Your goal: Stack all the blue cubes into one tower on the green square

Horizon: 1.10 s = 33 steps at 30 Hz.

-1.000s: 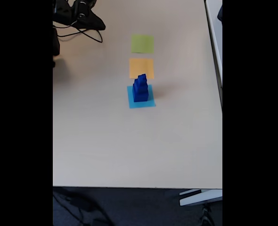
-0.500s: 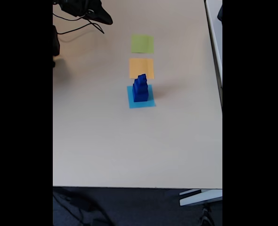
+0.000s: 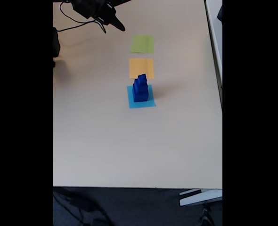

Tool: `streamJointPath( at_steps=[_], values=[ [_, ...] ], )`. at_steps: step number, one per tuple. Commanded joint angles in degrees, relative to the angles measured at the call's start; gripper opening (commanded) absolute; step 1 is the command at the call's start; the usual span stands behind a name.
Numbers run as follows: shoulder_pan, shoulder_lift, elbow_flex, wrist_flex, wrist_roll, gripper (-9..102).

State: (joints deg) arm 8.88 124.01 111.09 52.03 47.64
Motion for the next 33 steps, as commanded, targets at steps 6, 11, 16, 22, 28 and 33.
streamJointPath(
  at_steps=[6, 11, 16, 22, 28, 33],
  values=[
    [3.25, -5.71, -10.28, -0.09, 3.43, 0],
    [5.62, -8.26, -12.22, -0.18, 3.96, 0],
    [8.70, -11.07, -14.15, -1.23, 5.71, 0],
    [12.30, -16.26, -19.60, -0.53, 6.33, 0],
    [14.77, -24.26, -29.09, 7.38, 8.53, 0],
    [16.00, -26.02, -29.62, 7.73, 9.32, 1]
  ],
)
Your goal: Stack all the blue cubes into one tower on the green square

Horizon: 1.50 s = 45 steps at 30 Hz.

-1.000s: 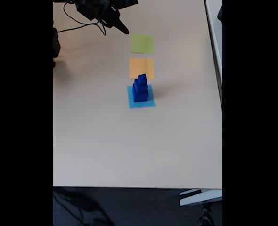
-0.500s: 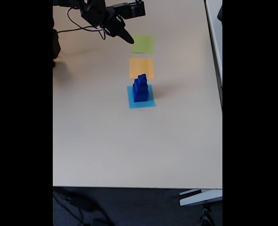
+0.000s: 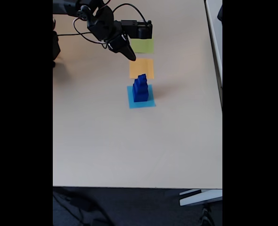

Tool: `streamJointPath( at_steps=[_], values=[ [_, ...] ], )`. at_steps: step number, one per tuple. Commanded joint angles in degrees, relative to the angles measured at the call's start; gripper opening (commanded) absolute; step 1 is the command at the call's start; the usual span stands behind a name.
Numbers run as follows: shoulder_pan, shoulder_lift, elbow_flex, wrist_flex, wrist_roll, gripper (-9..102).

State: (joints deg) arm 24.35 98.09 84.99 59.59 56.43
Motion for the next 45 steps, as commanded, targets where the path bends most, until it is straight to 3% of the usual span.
streamJointPath(
  at_steps=[1, 13, 45],
  values=[
    [0.62, -0.53, -3.96, 0.18, 0.53, 1],
    [0.70, -8.96, -12.39, -0.79, 1.76, 2],
    [-1.32, -12.83, -10.55, -5.19, 6.06, 9]
  ],
)
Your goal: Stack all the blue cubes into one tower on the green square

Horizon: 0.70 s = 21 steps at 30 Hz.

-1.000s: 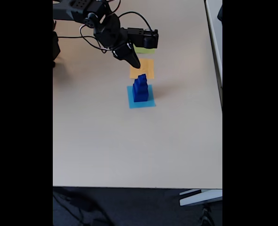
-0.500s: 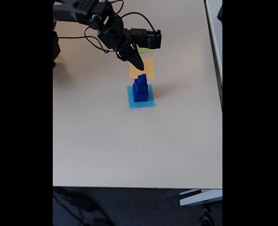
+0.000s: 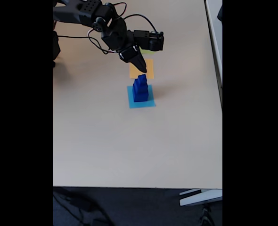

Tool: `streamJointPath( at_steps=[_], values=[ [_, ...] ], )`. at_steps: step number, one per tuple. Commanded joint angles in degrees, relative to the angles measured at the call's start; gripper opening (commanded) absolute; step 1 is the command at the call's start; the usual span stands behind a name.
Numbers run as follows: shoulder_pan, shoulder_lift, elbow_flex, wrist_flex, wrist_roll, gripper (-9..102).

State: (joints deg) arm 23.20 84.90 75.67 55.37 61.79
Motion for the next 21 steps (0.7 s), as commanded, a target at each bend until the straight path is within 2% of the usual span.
streamJointPath(
  at_steps=[1, 21],
  values=[
    [-0.18, 0.18, -1.14, -0.97, 0.88, 10],
    [-0.35, -2.02, 0.88, -3.16, 2.46, 10]
  ],
)
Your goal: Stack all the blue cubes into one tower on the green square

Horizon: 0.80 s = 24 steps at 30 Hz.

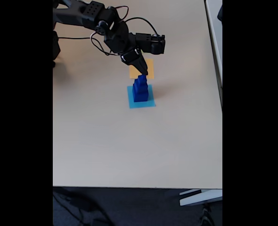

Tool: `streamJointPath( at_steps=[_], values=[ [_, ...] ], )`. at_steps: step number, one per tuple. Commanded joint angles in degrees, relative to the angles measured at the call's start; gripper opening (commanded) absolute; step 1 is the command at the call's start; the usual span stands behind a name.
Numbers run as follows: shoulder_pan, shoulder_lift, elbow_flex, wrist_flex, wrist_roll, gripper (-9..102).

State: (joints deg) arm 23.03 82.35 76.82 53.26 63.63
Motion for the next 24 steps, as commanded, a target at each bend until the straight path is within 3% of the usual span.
streamJointPath(
  at_steps=[1, 24],
  values=[
    [-0.18, 0.53, -0.18, -0.97, 0.97, 11],
    [0.18, -0.18, 2.02, -1.32, 1.41, 14]
  ],
)
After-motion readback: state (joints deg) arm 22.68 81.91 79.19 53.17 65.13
